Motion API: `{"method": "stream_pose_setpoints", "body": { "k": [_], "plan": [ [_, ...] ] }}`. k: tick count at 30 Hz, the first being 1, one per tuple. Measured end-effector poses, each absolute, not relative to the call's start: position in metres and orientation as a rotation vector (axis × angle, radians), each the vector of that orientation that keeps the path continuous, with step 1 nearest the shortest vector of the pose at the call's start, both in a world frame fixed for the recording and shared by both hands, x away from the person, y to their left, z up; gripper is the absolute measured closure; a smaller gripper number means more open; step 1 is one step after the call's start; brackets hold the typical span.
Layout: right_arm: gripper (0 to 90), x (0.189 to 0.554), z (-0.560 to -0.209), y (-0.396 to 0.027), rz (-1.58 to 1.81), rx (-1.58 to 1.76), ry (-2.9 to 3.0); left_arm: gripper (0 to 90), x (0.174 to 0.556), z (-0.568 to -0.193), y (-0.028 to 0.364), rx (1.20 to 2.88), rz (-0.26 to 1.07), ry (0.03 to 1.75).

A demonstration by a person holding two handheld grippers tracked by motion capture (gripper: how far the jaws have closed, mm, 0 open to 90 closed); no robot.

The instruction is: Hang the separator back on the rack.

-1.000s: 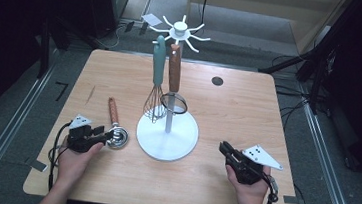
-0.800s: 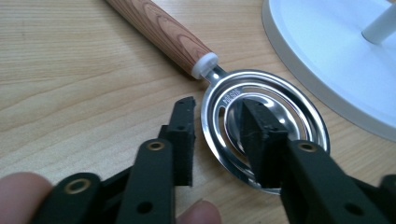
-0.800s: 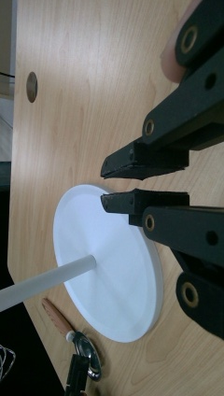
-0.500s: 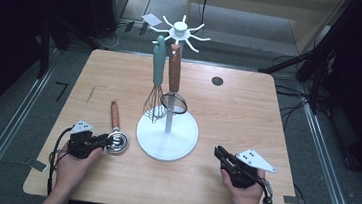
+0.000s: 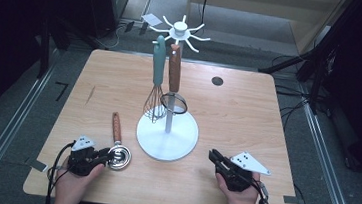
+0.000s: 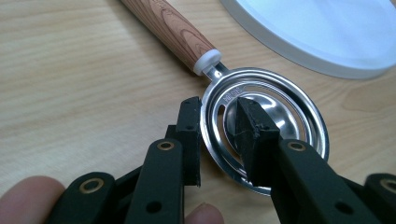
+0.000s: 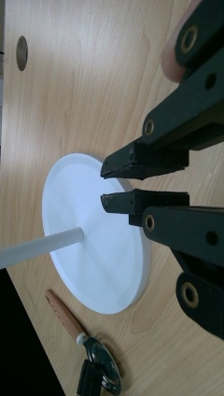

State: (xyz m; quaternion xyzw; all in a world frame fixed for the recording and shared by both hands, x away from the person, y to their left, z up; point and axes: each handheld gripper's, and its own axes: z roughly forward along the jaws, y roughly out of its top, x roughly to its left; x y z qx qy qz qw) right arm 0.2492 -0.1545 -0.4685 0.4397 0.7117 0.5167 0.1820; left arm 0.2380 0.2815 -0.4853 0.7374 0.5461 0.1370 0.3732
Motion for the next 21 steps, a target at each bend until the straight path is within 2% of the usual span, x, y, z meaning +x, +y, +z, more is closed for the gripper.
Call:
{"method": "stream_pose_setpoints", "body": {
  "k": [4,7,10,14,16,21],
  "plan": [
    [82.9,0.249,-0.469,-0.153,1.449,1.230,2.014,71.4,0.228,-0.485,0.270,1.911,0.364,1.391],
    [82.7,0.249,-0.469,-0.151,1.448,1.223,2.018,66.4,0.224,-0.485,0.263,1.923,0.347,1.370],
    [81.8,0.249,-0.470,-0.147,1.455,1.217,2.026,59.9,0.224,-0.485,0.260,1.927,0.282,1.301],
    [81.0,0.248,-0.470,-0.141,1.459,1.204,2.047,58.3,0.225,-0.480,0.269,1.881,0.269,1.223],
    [81.0,0.248,-0.470,-0.139,1.465,1.197,2.052,62.8,0.228,-0.479,0.277,1.846,0.266,1.225],
    [81.1,0.248,-0.471,-0.131,1.472,1.179,2.076,84.2,0.238,-0.483,0.289,1.823,0.301,1.281]
  ]
}}
